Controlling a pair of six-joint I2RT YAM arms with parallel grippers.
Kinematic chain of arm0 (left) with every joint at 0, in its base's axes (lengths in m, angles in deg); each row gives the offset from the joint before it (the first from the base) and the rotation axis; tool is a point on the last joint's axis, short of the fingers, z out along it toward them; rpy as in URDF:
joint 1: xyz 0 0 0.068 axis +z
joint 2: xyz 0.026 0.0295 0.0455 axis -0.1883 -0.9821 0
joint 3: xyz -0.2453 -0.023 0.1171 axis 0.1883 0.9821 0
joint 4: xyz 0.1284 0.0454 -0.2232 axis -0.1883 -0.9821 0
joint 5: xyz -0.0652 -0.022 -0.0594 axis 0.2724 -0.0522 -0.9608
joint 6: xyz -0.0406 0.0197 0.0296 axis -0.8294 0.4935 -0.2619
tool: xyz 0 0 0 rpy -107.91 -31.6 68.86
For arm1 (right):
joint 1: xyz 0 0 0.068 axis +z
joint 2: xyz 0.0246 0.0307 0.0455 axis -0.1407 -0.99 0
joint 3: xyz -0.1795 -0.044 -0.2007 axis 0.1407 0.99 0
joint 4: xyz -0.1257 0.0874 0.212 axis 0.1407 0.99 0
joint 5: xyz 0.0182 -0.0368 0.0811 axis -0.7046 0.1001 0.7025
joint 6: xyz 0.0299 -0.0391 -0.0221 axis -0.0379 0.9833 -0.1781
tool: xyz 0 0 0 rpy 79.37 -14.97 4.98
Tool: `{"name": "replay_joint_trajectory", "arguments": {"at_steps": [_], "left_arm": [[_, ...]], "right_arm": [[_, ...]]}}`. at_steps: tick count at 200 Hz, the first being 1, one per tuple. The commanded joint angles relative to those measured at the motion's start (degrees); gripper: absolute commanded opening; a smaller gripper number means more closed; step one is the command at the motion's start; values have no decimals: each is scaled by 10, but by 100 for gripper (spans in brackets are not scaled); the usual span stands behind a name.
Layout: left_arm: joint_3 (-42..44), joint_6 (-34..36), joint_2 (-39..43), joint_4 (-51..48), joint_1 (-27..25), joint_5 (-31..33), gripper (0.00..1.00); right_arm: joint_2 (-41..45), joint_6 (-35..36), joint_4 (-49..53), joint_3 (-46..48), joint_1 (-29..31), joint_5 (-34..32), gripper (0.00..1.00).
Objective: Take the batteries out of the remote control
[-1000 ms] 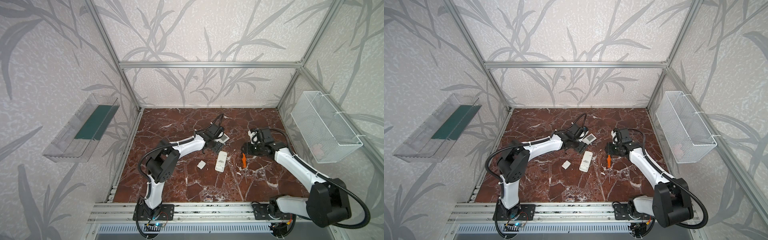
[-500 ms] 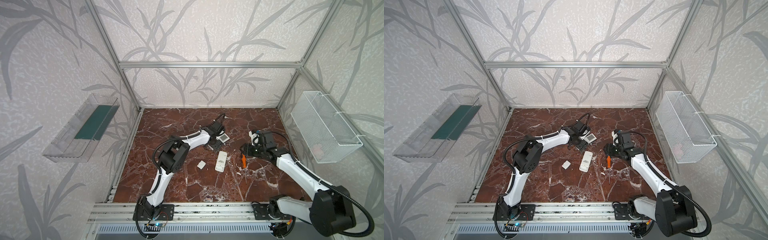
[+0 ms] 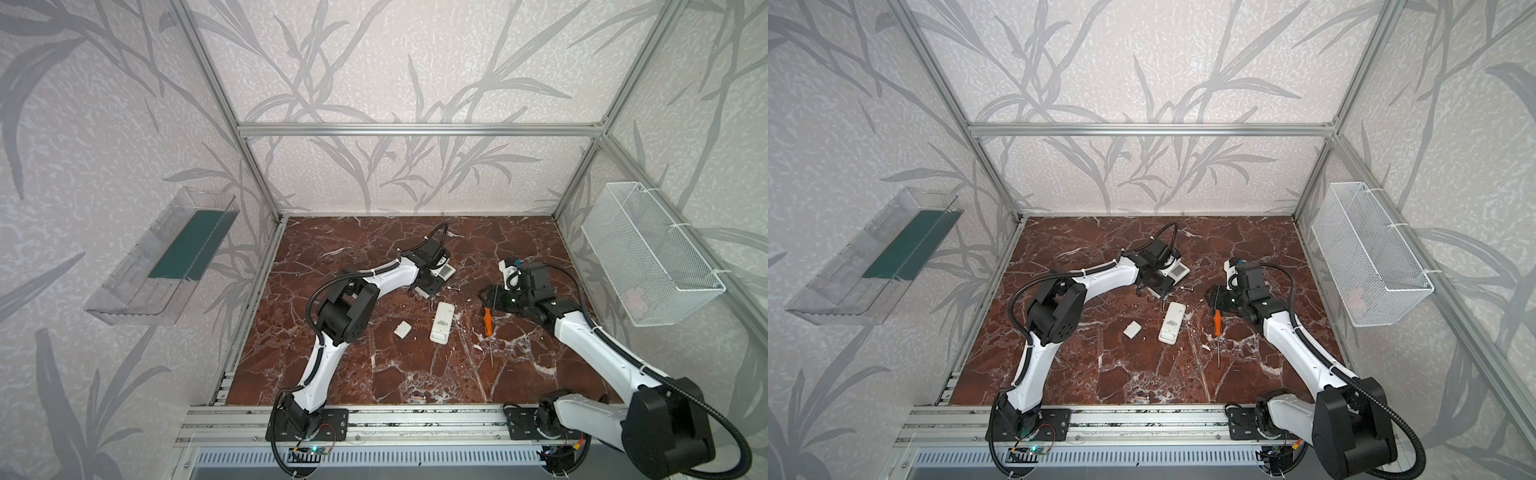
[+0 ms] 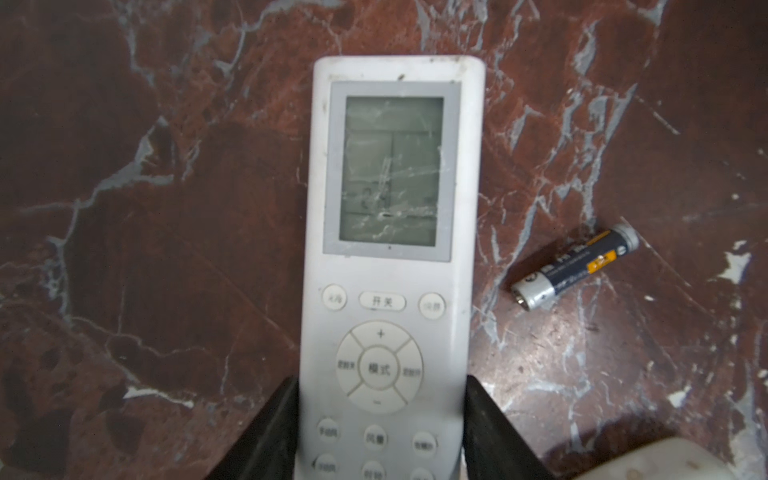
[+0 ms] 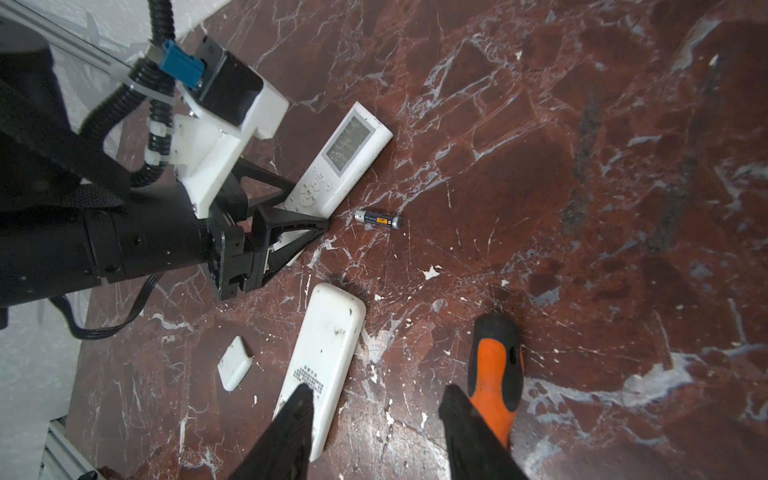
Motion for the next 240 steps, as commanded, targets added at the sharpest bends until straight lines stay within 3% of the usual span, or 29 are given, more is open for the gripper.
{"name": "replay_joint_trajectory", "arguments": {"at_steps": [1, 38, 66, 105, 134, 196, 240], "left_arm": [[29, -38, 39, 11, 25, -59, 54], [97, -139, 83, 112, 76, -219, 49], [154, -215, 116, 199, 98, -265, 44], [189, -301, 167, 209, 96, -233, 39], [232, -380, 220, 215, 91, -182, 37], [269, -484, 299, 188, 70, -114, 36], [274, -513, 326, 176, 57, -89, 35]], "right_arm": [[18, -29, -37, 17, -1, 18, 51], [30, -85, -115, 60, 15, 25, 51], [23, -119, -158, 74, 75, -26, 51], [-36, -187, -324, 103, 187, -105, 51], [-97, -220, -428, 100, 232, -134, 52], [-179, -221, -533, 59, 281, -151, 52], [-203, -210, -535, 22, 297, -152, 52]]}}
